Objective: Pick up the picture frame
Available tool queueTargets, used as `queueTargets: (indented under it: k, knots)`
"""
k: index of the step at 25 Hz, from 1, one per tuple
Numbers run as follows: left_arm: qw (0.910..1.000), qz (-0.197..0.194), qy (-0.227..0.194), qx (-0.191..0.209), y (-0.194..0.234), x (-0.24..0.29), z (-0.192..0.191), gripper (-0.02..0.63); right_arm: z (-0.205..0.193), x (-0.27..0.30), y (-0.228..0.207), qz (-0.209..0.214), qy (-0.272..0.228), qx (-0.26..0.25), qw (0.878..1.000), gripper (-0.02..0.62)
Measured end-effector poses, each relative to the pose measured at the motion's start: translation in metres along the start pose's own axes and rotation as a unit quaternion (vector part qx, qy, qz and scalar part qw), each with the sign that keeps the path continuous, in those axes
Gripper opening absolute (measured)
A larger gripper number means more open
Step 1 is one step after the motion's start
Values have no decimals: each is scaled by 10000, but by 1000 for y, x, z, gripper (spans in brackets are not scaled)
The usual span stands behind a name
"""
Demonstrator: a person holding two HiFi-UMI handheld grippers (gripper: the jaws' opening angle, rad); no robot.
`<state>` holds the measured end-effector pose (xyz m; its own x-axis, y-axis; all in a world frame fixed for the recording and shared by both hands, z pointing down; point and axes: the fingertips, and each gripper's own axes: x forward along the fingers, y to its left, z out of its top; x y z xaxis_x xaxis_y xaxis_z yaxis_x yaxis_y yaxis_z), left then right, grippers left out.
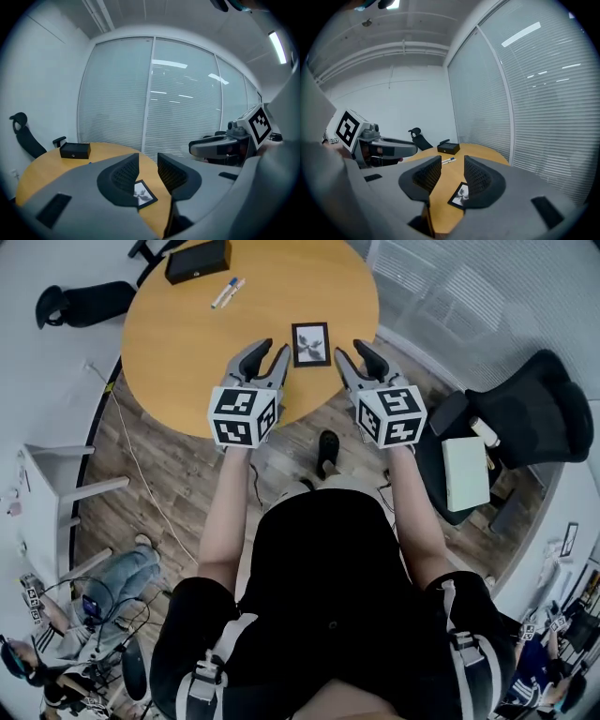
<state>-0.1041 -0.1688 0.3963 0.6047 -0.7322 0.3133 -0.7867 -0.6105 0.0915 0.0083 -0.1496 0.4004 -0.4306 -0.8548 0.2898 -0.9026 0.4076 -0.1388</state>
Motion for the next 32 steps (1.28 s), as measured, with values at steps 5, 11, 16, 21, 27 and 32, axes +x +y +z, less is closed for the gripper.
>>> queueTargets:
  k: [5,11,16,21,27,32]
  knots:
    - [9997,201,111,-92,27,48,8,117,10,47,-38,111,124,59,9998,155]
    - [9981,411,362,-279,51,95,-5,117,2,96,-70,271,344,69,9990,155]
    - [9959,512,571,-477,58,121,-26,117,-21,119,-90,367,597,154,9974,155]
    - [9922,488,851,-763,62,138,-55,117,-50,134,-98,387,917,302,9946,155]
    - [9860,400,1198,-1088,78,158,-97,117,-90,159,-102,368,1179,515,9910,155]
    - [9784,292,1504,-1388,81,168,-138,117,-130,169,-101,291,1475,620,9867,155]
